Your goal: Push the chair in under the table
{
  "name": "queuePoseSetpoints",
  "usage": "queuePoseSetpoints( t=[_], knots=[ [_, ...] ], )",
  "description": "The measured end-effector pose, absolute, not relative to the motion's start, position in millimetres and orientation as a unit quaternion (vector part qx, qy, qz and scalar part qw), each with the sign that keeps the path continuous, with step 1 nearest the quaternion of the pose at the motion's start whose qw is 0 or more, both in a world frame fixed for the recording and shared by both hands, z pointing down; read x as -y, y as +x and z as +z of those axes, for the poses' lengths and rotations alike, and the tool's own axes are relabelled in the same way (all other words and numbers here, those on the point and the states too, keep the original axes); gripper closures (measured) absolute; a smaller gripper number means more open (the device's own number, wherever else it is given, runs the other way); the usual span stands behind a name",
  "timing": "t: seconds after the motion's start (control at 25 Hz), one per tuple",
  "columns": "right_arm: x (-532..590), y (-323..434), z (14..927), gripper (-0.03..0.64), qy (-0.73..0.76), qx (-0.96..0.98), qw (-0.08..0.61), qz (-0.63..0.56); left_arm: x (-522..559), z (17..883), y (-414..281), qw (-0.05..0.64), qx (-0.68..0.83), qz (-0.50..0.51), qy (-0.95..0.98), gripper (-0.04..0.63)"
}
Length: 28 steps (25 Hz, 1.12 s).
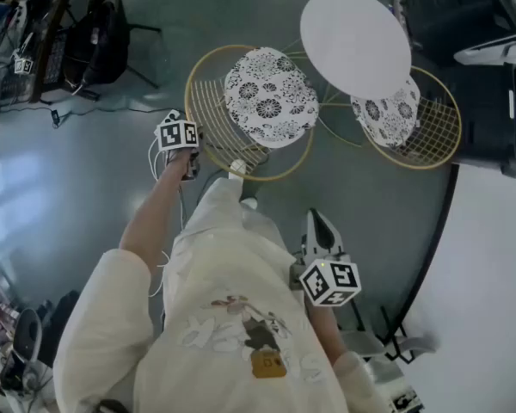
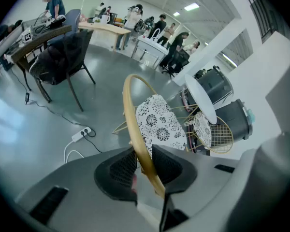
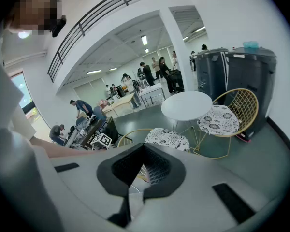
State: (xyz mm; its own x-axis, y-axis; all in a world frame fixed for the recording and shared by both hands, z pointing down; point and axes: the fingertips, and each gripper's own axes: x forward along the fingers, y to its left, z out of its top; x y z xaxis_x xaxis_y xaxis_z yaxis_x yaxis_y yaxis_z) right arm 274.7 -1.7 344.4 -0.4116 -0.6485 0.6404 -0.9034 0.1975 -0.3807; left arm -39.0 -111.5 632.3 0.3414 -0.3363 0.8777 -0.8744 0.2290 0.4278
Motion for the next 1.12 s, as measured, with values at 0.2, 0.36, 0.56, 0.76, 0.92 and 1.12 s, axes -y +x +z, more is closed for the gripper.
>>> queuePoseSetpoints(
  t=[0.2,0.36,0.56,0.76,0.92,1.12],
  knots=[
    [-89.7,295.3,365.4,0.609,0.532,0.737,0.143,0.392,15.6,634.7,-62.7,0.602,0.557,0.209,0.532,0.488],
    [-178.5,279.3,377.1,0.609,0.552,0.722,0.118,0.401,-24.9,610.7,-97.6,0.54,0.606,0.237,0.533,0.451],
    [-254.8,265.2,362.2,0.609,0.556,0.73,0.102,0.383,-66.5,485.0,-74.8,0.36,0.606,0.253,0.663,0.454],
    [-274.6,255.6,346.1,0.609,0.563,0.739,0.064,0.363,-128.9,380.2,34.3,0.287,0.51,0.219,0.781,0.454],
    [-282.3,246.3,334.4,0.607,0.559,0.746,0.039,0.359,-180.9,350.8,77.4,0.284,0.474,0.219,0.804,0.486],
    [-301.5,222.7,332.3,0.607,0.568,0.746,0.014,0.349,-222.9,342.1,67.3,0.28,0.462,0.228,0.81,0.576]
  ],
)
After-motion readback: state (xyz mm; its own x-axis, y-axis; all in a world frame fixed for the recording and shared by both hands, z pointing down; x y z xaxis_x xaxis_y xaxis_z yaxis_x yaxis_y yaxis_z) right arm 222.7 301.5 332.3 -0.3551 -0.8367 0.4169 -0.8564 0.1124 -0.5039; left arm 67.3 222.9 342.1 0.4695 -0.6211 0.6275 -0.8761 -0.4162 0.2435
